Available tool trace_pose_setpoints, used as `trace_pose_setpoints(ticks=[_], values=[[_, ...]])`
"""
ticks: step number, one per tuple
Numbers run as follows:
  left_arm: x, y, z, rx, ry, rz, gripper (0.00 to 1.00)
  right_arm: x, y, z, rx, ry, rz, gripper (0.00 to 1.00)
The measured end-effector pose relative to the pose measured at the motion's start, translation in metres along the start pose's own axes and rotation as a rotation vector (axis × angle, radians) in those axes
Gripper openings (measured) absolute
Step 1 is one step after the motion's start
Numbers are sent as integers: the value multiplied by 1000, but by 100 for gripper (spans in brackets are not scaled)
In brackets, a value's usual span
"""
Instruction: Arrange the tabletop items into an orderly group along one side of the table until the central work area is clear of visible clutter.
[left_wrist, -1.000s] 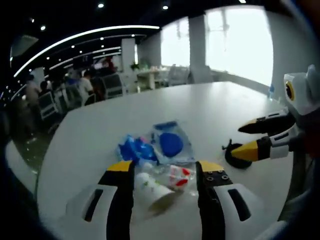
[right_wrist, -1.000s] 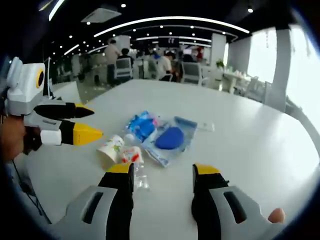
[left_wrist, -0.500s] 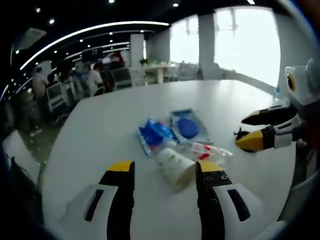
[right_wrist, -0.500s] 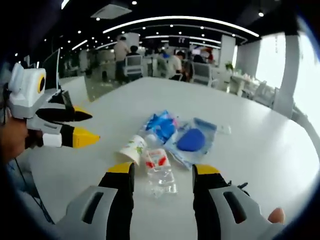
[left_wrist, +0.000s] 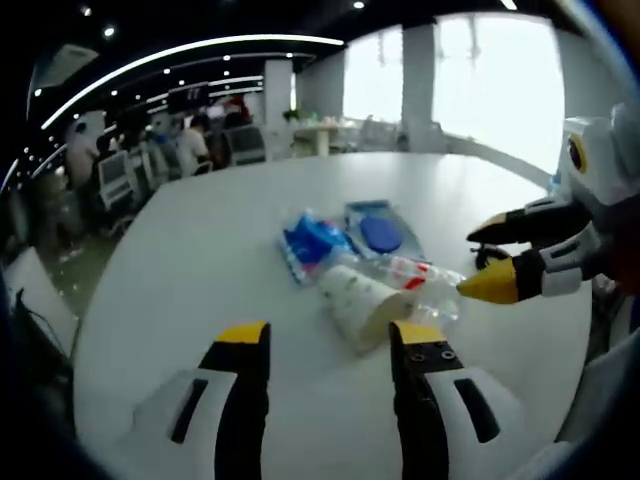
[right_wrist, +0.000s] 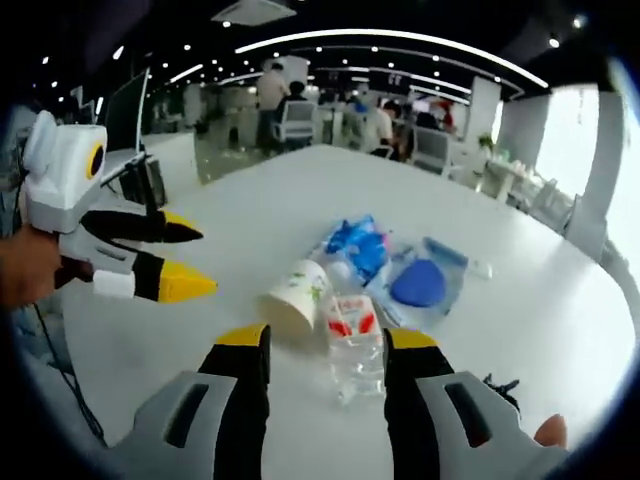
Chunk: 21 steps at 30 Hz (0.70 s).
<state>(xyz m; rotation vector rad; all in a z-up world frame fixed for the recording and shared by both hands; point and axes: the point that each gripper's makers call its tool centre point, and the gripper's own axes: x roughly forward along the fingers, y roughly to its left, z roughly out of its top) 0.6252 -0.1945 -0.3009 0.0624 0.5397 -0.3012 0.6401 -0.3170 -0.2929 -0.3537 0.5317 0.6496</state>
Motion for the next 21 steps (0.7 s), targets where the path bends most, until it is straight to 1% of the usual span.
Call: trace_pose_setpoints(ticks=[3, 8, 12, 15, 17, 21], values=[[1, -1, -3, -1, 6, 1, 45, 7, 5, -3, -36, 6, 12, 44], [3, -3, -7, 3, 15, 2, 45, 17, 11, -6, -92, 7, 40, 39], [4, -4, -12, 1, 21, -1, 46, 24, 14, -2, -159, -27, 62, 34], [5, -6, -18, -1, 26, -6, 47, 29, 16, -3, -171, -23, 75, 31], [5, -6, -22, -1, 36, -7, 47, 33, 18, -3, -195, -27, 83, 31], [6, -9, -28, -6, 35, -21, 48, 41, 20, -4, -237, -30, 92, 27]])
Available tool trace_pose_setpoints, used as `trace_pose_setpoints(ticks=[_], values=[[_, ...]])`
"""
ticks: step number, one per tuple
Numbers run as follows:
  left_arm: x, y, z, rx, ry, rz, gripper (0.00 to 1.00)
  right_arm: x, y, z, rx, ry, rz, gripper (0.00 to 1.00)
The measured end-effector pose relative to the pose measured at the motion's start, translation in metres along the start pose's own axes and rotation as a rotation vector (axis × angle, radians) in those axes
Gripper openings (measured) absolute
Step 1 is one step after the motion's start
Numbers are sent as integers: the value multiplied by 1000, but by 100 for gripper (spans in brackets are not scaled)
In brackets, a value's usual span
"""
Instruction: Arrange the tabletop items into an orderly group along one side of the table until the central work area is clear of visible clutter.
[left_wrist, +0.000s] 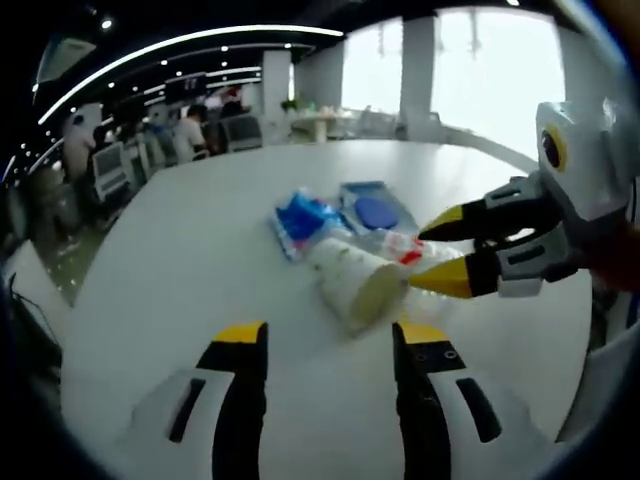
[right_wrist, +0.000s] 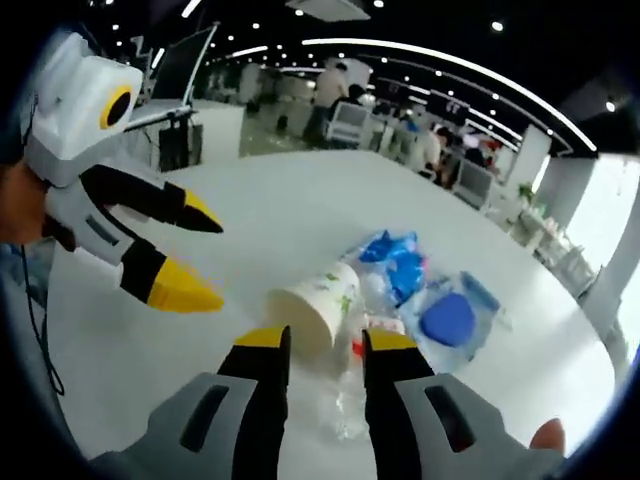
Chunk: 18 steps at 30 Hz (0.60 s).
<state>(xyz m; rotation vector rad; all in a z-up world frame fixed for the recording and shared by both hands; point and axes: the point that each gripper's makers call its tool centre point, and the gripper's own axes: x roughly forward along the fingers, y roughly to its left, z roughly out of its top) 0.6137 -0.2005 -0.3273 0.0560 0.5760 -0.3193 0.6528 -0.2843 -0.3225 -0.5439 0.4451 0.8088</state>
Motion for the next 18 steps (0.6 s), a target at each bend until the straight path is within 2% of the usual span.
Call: trace_pose_setpoints(ticks=[18], values=[[5, -4, -8, -2, -21, -57, 56, 23, 2, -4, -95, 8, 19, 20]])
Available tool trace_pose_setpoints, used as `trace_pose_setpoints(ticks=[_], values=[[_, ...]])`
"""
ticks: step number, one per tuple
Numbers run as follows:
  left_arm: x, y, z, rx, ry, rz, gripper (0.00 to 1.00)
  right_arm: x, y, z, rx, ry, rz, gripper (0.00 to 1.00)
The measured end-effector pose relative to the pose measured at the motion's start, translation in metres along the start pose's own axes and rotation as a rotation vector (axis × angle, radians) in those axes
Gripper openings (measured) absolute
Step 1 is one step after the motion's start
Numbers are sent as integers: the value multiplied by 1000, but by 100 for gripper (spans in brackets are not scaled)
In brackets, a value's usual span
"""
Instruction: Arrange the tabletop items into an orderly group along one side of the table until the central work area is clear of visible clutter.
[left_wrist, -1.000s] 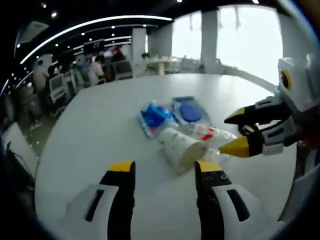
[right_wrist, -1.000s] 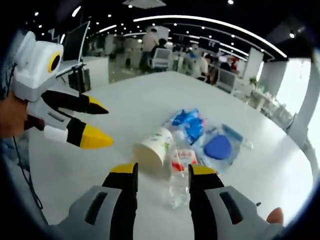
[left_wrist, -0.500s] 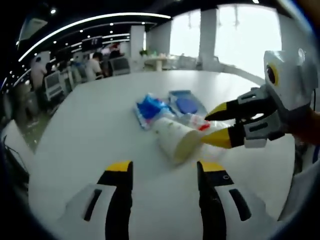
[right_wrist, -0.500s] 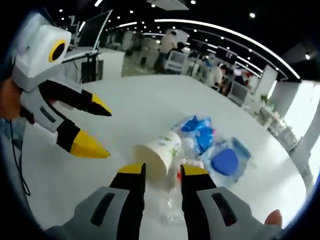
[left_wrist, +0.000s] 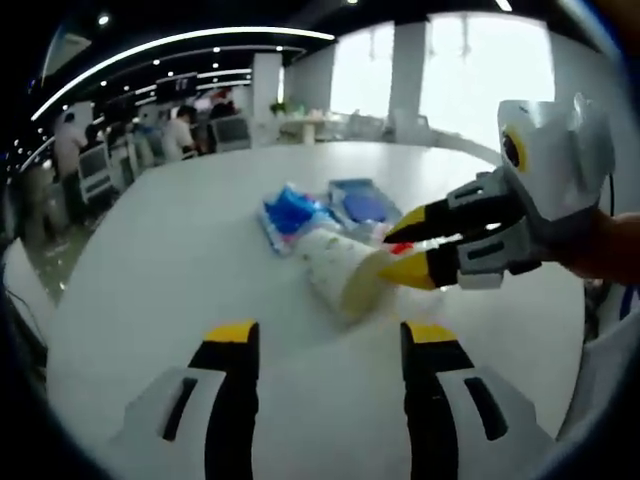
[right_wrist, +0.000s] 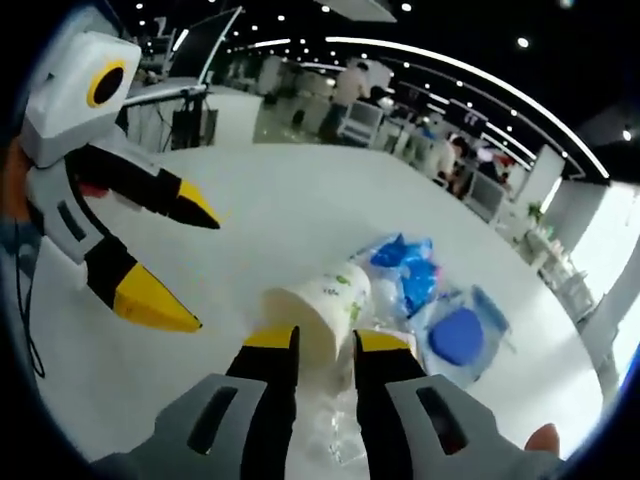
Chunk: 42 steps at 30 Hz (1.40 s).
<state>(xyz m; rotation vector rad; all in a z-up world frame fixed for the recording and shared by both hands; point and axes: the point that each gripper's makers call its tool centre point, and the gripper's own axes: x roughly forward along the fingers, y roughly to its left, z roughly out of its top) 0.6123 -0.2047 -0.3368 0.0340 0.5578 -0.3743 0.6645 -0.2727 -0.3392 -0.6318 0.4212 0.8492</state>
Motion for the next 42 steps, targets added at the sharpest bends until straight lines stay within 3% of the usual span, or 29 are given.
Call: trace_pose_setpoints(ticks=[10, 27, 42], values=[[3, -6, 2, 17, -16, -33, 65, 7, -1, 0, -53, 6, 2, 15], [6, -8, 1, 27, -17, -43, 64, 7, -6, 0, -92, 16, -9, 4], [5, -13, 5, 75, -23, -52, 64, -3, -12, -1, -16, 37, 11, 2]])
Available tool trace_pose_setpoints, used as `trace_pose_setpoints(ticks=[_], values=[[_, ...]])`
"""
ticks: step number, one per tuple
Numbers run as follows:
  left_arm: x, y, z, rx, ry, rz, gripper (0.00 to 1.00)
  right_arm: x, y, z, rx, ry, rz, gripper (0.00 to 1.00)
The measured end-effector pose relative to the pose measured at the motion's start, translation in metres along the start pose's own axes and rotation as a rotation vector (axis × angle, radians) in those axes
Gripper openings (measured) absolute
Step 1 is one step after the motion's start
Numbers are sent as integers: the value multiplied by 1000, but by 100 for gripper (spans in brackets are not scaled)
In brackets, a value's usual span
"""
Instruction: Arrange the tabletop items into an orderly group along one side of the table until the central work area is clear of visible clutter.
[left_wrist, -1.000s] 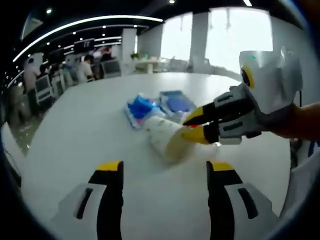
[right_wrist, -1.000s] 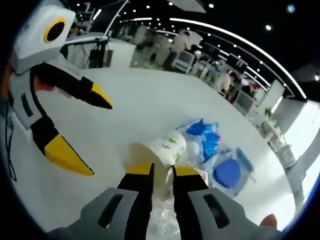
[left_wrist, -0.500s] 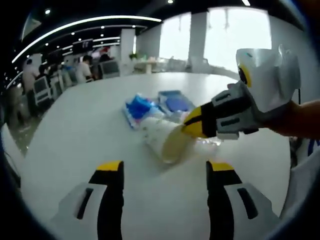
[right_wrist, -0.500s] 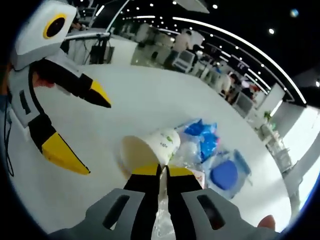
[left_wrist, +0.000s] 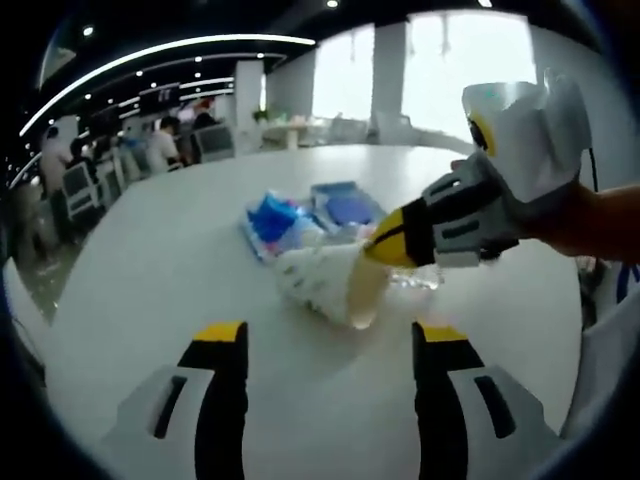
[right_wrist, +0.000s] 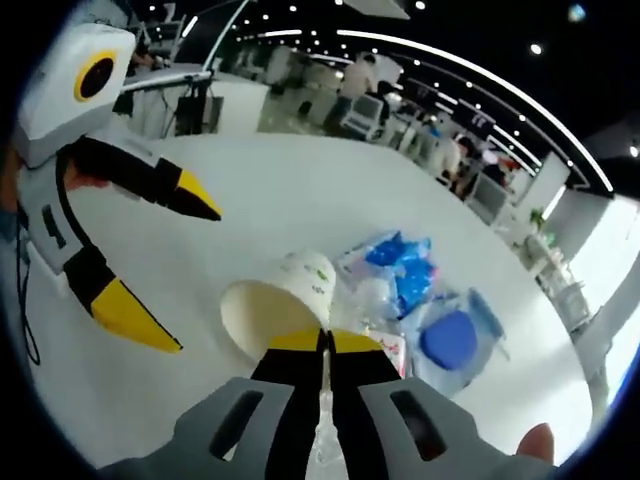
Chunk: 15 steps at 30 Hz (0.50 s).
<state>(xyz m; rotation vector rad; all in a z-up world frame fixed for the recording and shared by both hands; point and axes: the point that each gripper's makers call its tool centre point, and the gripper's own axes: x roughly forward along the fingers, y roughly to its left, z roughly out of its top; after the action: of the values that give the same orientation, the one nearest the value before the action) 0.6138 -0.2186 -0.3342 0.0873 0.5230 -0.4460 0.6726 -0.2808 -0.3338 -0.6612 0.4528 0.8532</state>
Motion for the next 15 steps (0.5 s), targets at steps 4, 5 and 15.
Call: trace_pose_setpoints(ticks=[4, 5, 15], values=[[-1, -2, 2, 28, -3, -3, 64, -5, -2, 0, 20, 12, 15, 2], [-1, -3, 3, 33, -5, -4, 64, -5, -2, 0, 24, 12, 17, 2], [-7, -14, 15, 137, -18, -14, 64, -25, -4, 0, 106, 42, 78, 2]])
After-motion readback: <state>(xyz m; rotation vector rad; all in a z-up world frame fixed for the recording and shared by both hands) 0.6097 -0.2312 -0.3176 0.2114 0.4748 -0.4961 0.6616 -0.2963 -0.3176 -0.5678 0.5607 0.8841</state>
